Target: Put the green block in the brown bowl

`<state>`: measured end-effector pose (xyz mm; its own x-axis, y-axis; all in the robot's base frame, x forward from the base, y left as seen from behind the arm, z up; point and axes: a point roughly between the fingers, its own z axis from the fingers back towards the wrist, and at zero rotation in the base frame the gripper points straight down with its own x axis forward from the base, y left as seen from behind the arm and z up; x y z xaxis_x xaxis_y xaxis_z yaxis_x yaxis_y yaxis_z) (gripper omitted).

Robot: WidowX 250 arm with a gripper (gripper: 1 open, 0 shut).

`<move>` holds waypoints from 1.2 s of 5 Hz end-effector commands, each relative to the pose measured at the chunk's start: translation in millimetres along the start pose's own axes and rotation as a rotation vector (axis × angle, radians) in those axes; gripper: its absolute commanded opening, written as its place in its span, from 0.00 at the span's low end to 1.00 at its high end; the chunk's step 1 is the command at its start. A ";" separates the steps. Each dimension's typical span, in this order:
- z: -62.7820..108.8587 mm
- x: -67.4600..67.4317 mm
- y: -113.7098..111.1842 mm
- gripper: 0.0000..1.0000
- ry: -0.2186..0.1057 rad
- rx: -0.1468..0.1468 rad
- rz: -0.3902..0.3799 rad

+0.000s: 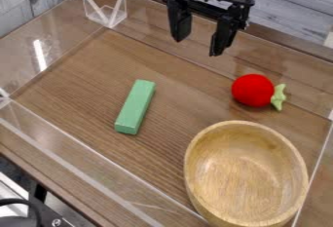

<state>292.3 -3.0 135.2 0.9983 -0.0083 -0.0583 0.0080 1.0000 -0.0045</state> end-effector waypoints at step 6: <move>-61.2 -55.7 63.1 1.00 0.020 -0.069 0.188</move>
<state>229.9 60.3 70.5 0.9788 0.1716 -0.1123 -0.1793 0.9818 -0.0629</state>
